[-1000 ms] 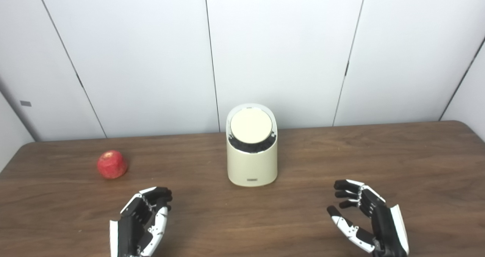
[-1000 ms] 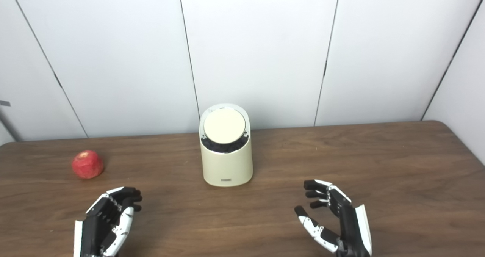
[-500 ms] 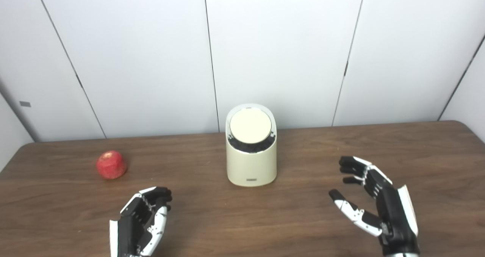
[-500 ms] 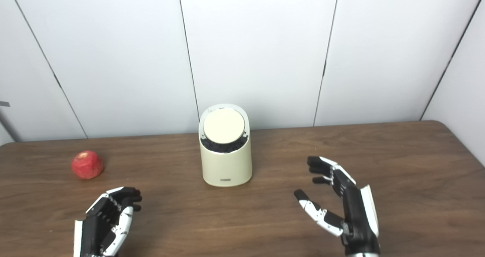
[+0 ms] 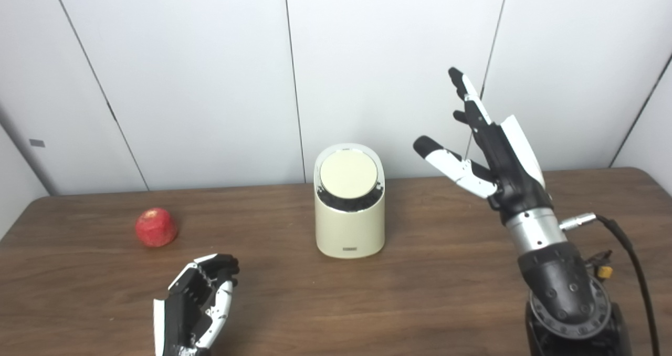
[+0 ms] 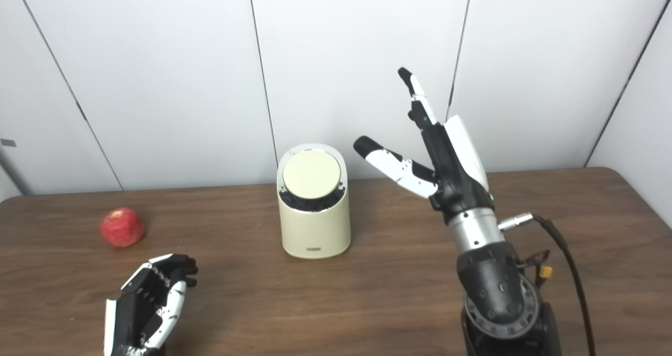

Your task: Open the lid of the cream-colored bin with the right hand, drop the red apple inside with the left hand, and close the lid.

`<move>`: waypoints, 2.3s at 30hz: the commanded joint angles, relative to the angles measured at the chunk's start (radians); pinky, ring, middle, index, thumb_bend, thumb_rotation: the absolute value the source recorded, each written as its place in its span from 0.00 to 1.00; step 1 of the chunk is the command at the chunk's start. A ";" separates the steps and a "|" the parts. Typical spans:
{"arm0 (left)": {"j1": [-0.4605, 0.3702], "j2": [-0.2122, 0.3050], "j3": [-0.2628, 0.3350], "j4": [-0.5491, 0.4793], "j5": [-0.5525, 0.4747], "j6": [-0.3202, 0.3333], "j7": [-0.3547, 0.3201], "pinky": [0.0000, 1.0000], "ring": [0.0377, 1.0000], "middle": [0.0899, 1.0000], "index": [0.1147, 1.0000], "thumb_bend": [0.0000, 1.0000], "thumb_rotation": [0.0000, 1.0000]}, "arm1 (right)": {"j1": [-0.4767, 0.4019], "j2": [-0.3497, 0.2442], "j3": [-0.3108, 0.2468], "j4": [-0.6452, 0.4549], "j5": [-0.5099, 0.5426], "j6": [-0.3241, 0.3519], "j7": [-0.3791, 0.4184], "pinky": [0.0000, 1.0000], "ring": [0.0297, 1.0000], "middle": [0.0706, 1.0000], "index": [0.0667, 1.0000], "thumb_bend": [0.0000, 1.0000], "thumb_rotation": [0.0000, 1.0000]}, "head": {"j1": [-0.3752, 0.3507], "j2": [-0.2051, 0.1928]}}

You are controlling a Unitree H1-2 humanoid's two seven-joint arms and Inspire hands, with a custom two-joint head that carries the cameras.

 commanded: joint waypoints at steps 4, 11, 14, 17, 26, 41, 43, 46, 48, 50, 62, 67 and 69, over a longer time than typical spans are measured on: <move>-0.005 0.006 -0.004 0.056 0.003 -0.038 -0.005 0.54 0.59 0.57 0.54 0.25 0.18 | -0.137 0.015 0.017 0.100 -0.083 -0.003 0.024 0.83 0.96 1.00 1.00 0.68 0.75 | 0.006 -0.003; -0.007 -0.001 -0.009 0.056 0.023 -0.030 0.002 0.55 0.60 0.58 0.55 0.24 0.18 | -0.216 -0.005 0.079 0.274 -0.125 -0.017 -0.032 0.92 1.00 1.00 1.00 0.78 0.69 | 0.011 -0.007; -0.010 -0.001 -0.012 0.062 0.022 -0.029 0.000 0.56 0.60 0.58 0.55 0.24 0.19 | -0.236 0.000 0.106 0.340 -0.158 -0.015 -0.066 0.87 1.00 1.00 1.00 0.81 0.67 | 0.013 -0.012; -0.014 -0.005 -0.014 0.069 0.029 -0.029 0.003 0.55 0.60 0.58 0.55 0.24 0.18 | -0.257 0.007 0.122 0.398 -0.188 -0.009 -0.079 0.90 1.00 1.00 1.00 0.84 0.63 | 0.015 -0.014; -0.020 -0.012 -0.015 0.078 0.041 -0.032 0.015 0.54 0.60 0.58 0.55 0.24 0.18 | -0.266 0.028 0.141 0.518 -0.197 -0.004 -0.102 0.94 1.00 1.00 1.00 0.90 0.48 | 0.017 -0.017; -0.017 -0.015 -0.018 0.063 0.056 -0.021 0.019 0.54 0.59 0.58 0.55 0.23 0.17 | -0.257 0.003 0.183 0.574 -0.249 -0.004 -0.112 0.97 1.00 1.00 1.00 0.97 0.41 | 0.017 -0.002; -0.016 -0.015 -0.018 0.059 0.055 -0.019 0.018 0.54 0.60 0.58 0.55 0.23 0.18 | -0.255 -0.003 0.188 0.575 -0.246 -0.004 -0.107 0.96 1.00 1.00 1.00 0.97 0.38 | 0.017 -0.001; -0.014 -0.014 -0.017 0.058 0.052 -0.020 0.017 0.54 0.60 0.58 0.55 0.24 0.18 | -0.250 -0.014 0.198 0.581 -0.243 -0.010 -0.110 0.96 1.00 1.00 1.00 0.97 0.32 | 0.018 0.002; -0.013 -0.013 -0.017 0.056 0.052 -0.020 0.015 0.55 0.60 0.58 0.55 0.24 0.18 | -0.247 -0.017 0.203 0.579 -0.246 -0.007 -0.110 0.96 1.00 1.00 1.00 0.97 0.30 | 0.018 0.007; -0.012 -0.013 -0.017 0.055 0.049 -0.020 0.014 0.55 0.60 0.58 0.55 0.24 0.19 | -0.246 -0.017 0.206 0.578 -0.252 -0.003 -0.107 0.96 1.00 1.00 1.00 0.96 0.28 | 0.018 0.011; -0.013 -0.018 -0.021 0.048 0.041 -0.017 0.013 0.55 0.60 0.58 0.55 0.24 0.17 | -0.235 -0.028 0.218 0.578 -0.300 -0.002 -0.108 0.94 1.00 1.00 1.00 0.95 0.14 | 0.022 0.018; -0.014 -0.021 -0.023 0.045 0.046 -0.012 0.016 0.55 0.60 0.58 0.55 0.25 0.19 | -0.226 -0.033 0.217 0.572 -0.288 -0.005 -0.112 0.94 1.00 1.00 1.00 0.92 0.15 | 0.025 0.018; -0.015 -0.022 -0.024 0.048 0.050 -0.016 0.017 0.55 0.60 0.58 0.55 0.25 0.20 | -0.225 -0.034 0.216 0.575 -0.285 -0.008 -0.116 0.94 1.00 1.00 1.00 0.91 0.17 | 0.024 0.017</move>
